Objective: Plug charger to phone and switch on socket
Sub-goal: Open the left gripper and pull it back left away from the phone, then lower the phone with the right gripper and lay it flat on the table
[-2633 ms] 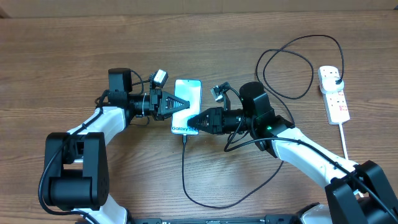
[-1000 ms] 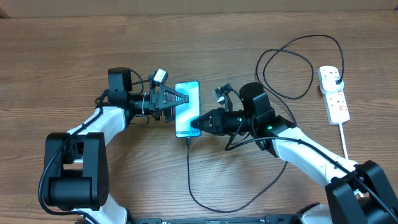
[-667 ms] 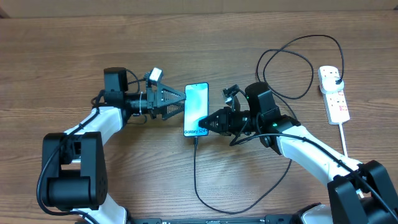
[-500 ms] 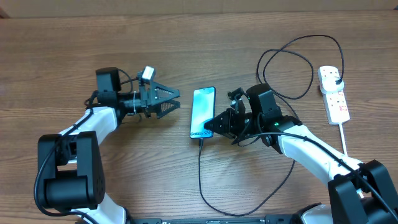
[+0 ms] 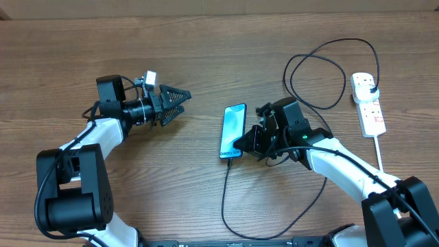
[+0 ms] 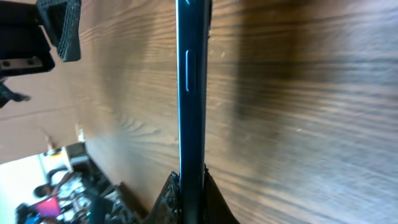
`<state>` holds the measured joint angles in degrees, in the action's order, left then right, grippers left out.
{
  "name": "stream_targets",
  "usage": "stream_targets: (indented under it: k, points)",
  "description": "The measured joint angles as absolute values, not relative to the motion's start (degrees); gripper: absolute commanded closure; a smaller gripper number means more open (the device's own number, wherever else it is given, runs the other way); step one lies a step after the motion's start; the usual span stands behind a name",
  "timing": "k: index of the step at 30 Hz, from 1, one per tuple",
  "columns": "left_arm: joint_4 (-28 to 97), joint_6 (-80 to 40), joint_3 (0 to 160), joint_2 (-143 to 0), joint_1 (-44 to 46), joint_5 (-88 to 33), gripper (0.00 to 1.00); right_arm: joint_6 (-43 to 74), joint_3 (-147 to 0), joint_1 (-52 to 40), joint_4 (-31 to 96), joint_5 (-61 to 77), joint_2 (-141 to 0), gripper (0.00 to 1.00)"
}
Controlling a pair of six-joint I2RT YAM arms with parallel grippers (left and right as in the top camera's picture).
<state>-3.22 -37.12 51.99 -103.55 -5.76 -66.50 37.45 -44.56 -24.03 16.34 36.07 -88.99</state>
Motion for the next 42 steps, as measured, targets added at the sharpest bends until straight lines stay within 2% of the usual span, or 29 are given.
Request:
stream_targets:
  k: [16,32,42]
  points:
    - [-2.98,-37.12,51.99,-103.55,-5.76,-50.43,0.00,36.58,-42.59,-24.03,16.10,29.58,-88.99,0.96]
    - [-2.96,-37.12,51.99,-103.55,-5.76,-18.28,0.01,36.29,-42.59,-24.03,16.14,26.55,-89.65,0.96]
    - [-2.96,-37.12,51.99,-103.55,-5.76,-14.22,0.00,35.29,-42.57,-24.03,16.32,26.30,-89.65,0.96]
